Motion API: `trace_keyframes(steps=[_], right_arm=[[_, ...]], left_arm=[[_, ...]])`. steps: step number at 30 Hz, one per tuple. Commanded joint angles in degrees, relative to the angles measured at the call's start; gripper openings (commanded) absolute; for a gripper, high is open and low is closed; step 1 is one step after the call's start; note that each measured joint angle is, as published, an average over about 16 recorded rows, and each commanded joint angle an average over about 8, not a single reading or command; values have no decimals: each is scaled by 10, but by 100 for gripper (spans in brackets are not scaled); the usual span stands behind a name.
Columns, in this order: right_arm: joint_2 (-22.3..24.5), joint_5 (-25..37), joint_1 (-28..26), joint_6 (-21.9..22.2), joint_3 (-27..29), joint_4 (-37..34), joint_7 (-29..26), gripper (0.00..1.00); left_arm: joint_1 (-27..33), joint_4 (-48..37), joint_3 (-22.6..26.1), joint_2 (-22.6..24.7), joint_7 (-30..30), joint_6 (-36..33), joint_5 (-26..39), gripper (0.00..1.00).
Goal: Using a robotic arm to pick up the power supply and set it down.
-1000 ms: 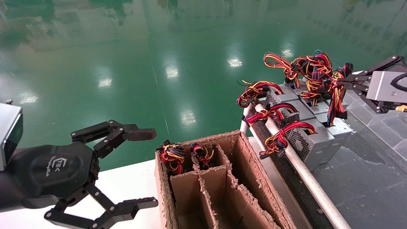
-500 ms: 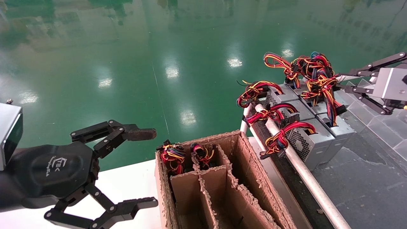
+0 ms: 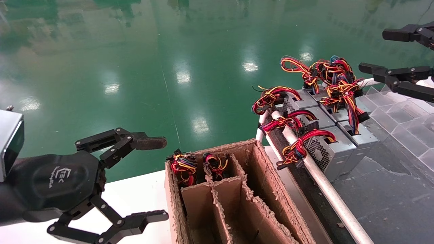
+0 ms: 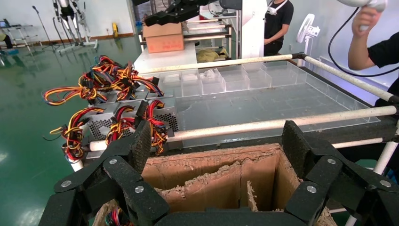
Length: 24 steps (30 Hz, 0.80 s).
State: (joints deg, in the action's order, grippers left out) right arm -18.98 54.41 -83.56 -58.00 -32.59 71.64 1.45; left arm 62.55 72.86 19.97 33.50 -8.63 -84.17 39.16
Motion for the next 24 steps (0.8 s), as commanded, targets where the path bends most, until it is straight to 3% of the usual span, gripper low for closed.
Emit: trace_keyframes(steps=[1,24], right_arm=[[2,-38,11,-4,8,-14,-8,100],[-59,-75,91,-107,68,-3,-52,100]], left_arm=[[0,0,0,0,0,0,0,100],[0,0,0,0,0,0,0,100]])
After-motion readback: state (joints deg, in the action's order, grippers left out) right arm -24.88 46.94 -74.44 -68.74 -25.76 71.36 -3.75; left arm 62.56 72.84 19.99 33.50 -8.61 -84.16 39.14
